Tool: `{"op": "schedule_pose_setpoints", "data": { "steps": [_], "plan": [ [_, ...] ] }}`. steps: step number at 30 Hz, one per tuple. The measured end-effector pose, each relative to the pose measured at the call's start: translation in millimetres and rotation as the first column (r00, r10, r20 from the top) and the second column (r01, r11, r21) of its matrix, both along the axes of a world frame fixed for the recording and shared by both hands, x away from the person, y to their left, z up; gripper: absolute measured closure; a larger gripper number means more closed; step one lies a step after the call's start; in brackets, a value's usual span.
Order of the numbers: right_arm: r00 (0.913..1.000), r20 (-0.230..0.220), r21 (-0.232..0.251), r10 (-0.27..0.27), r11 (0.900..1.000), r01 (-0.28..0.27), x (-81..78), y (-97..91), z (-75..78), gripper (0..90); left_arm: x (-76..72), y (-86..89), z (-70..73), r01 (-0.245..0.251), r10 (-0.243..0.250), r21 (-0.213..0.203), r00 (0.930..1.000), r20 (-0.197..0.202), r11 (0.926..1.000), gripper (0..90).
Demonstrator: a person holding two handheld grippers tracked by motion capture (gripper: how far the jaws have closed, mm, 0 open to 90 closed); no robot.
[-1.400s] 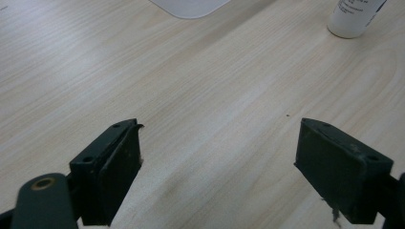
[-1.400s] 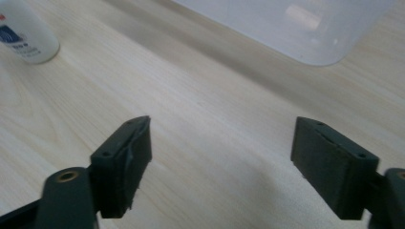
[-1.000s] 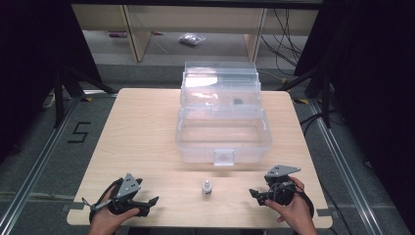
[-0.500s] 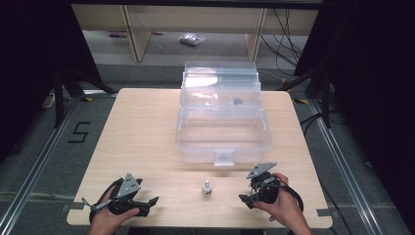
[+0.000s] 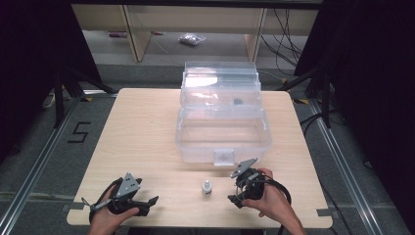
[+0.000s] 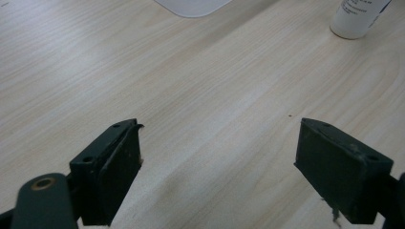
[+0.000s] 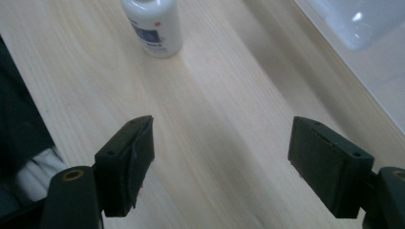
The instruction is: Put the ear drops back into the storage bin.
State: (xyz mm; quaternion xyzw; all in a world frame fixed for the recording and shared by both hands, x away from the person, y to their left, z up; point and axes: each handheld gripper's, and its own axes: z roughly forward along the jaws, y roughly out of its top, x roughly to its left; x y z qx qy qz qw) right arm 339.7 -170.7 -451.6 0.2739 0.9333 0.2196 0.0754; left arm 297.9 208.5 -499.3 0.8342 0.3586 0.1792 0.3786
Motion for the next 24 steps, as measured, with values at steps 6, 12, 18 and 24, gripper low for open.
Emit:
{"op": "schedule_pose_setpoints", "data": {
  "steps": [6,12,18,24],
  "plan": [
    [0.9984,-0.006,-0.027,0.057,0.9980,-0.057,2.7,14.2,-0.1,25.1,0.5,0.0,-1.0,0.003,-0.003,-0.010,1.0000,0.005,0.9999,15.0],
    [0.9971,-0.012,-0.068,0.075,0.9948,-0.076,5.6,27.7,1.0,25.2,0.9,0.0,-0.9,-0.004,0.004,-0.006,1.0000,0.006,1.0000,15.0],
    [0.9919,-0.021,-0.101,0.125,0.9868,-0.127,8.4,48.4,3.5,26.7,0.4,-1.0,-0.6,-0.004,0.004,-0.026,1.0000,0.005,0.9997,15.0],
    [0.9866,-0.017,-0.117,0.163,0.9796,-0.163,13.6,61.6,3.0,27.1,0.2,-1.1,-0.4,-0.006,0.006,-0.026,0.9999,0.009,0.9996,15.0]
  ]
}}
